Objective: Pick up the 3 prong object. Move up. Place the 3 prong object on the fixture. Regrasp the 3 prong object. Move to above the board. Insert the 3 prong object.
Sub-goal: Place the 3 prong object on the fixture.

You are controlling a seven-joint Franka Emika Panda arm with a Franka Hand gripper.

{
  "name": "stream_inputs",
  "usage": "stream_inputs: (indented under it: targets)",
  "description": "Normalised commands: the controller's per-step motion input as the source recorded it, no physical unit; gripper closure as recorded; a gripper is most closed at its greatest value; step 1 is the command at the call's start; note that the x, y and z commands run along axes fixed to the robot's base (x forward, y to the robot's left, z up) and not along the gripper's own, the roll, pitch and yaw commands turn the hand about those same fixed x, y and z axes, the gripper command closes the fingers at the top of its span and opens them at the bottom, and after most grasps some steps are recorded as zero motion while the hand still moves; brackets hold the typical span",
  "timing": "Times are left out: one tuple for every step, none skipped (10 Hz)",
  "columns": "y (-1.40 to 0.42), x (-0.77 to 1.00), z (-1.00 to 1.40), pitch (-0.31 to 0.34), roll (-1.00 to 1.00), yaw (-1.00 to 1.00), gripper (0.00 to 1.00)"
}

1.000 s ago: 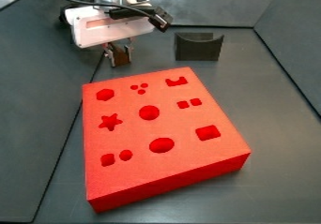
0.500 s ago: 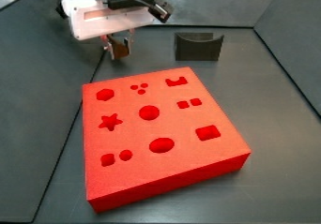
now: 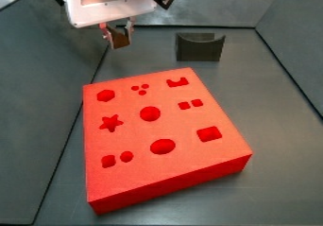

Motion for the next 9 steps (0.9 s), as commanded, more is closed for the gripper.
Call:
stream_inputs:
  targets:
    - [0.0,-0.01,1.0,0.021,-0.03,0.0,1.0]
    - [0.0,-0.01,1.0,0.031,-0.04,0.0,1.0]
    - [0.0,-0.01,1.0,0.036,-0.07,0.02,1.0]
    - [-0.01,-0.02,1.0,0.033,-0.08,0.02,1.0]
    - [-0.01,-0.02,1.0,0.031,-0.11,0.03,1.0]
    - [-0.01,-0.03,1.0,0.03,-0.13,0.03,1.0]
    - [-0.01,-0.03,1.0,0.03,-0.14,0.02,1.0]
    - [-0.01,-0.04,1.0,0.03,-0.16,0.01,1.0]
    - [-0.01,-0.04,1.0,0.027,-0.16,0.0,1.0]
